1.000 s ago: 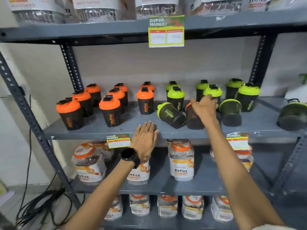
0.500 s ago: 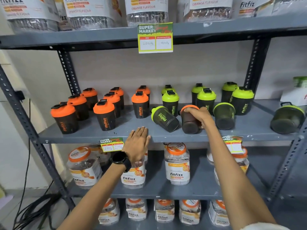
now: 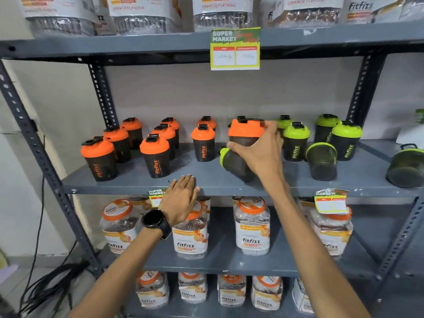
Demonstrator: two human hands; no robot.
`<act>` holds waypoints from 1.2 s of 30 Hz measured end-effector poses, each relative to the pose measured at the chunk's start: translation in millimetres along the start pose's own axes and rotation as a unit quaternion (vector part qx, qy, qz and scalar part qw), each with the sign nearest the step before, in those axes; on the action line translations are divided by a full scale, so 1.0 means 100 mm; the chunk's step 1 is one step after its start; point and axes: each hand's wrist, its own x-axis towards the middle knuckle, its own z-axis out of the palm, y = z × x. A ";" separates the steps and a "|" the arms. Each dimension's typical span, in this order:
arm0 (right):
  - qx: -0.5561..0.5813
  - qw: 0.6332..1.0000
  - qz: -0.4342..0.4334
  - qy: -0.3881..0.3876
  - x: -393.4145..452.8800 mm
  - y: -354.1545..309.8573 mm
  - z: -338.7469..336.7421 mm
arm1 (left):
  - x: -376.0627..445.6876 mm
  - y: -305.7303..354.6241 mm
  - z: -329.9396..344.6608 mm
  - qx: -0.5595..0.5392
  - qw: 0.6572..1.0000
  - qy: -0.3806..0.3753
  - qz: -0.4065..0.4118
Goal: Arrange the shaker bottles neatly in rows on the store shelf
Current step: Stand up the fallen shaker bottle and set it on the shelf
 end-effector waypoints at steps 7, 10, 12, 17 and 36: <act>-0.016 0.999 -0.023 0.029 -0.23 -0.22 1.02 | -0.10 -0.24 -0.07 0.001 1.000 0.004 -0.010; -0.077 0.996 -0.018 0.040 -0.27 -0.20 1.34 | -0.11 -0.29 -0.09 -0.003 1.000 0.001 -0.007; -0.110 0.993 -0.011 0.041 -0.29 -0.18 1.47 | -0.12 -0.29 -0.09 -0.008 1.000 0.001 -0.002; -0.164 0.984 -0.026 0.068 -0.29 -0.14 1.63 | -0.13 -0.32 -0.07 -0.008 1.000 0.011 0.010; -0.265 0.951 -0.106 -0.119 0.29 0.22 0.55 | -0.20 0.36 0.03 -0.005 0.999 0.020 0.025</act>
